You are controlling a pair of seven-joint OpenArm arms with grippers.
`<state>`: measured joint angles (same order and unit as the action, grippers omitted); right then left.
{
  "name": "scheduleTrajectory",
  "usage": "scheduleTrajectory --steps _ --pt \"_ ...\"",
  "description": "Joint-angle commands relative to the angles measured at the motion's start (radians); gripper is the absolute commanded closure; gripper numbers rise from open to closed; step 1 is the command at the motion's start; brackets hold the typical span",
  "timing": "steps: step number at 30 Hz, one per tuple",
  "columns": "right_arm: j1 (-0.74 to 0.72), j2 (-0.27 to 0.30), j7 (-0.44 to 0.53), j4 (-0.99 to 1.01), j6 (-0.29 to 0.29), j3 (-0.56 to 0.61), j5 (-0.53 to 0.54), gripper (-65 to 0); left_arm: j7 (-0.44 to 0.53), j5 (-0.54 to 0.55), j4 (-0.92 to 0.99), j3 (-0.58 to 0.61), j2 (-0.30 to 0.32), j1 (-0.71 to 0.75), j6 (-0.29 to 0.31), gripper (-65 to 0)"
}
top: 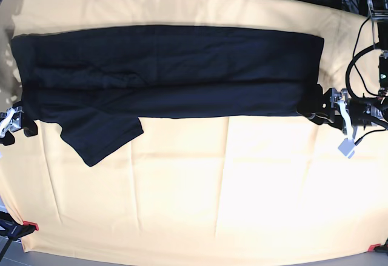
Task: Fold the T-shirt properly
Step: 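Grasp the protruding sleeve with the right gripper and fold it onto the strip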
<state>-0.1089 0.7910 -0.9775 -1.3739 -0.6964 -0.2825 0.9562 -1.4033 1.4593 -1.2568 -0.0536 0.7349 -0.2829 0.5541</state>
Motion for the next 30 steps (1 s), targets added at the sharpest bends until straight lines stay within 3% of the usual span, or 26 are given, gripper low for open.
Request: scheduleTrajectory --steps 1,4,10,17,20,22,30 --pt "-0.019 0.011 0.040 -0.011 0.006 -0.011 0.015 -52.7 0.007 0.024 -0.014 -0.012 0.021 -0.025 -0.002 -42.7" --pt "-0.029 -0.059 0.117 -0.011 0.042 -0.011 -0.065 -52.7 0.007 0.024 -0.014 -0.012 0.015 -0.025 0.011 -42.7" --pt "-0.044 -0.218 0.228 -0.011 0.147 -0.011 -0.346 -52.7 0.007 0.024 -0.014 -0.012 0.014 -0.025 0.038 -42.7" --pt "-0.047 -0.287 0.252 -0.003 0.371 -0.011 -0.437 -52.7 0.007 0.024 -0.014 -0.012 0.014 -0.025 0.037 -42.7" --pt "-0.061 -0.307 0.252 0.042 0.418 -0.011 -0.437 -52.7 0.007 0.024 -0.014 -0.012 0.014 -0.025 0.037 -42.7" --pt "-0.085 -0.316 0.251 0.103 0.404 -0.011 -0.427 -52.7 0.007 0.024 -0.014 -0.012 0.014 -0.025 0.037 -42.7" --pt "-0.220 -0.320 0.145 0.349 0.203 -0.012 -0.217 -52.7 0.007 0.024 -0.014 -0.012 0.016 -0.025 0.037 -42.7"
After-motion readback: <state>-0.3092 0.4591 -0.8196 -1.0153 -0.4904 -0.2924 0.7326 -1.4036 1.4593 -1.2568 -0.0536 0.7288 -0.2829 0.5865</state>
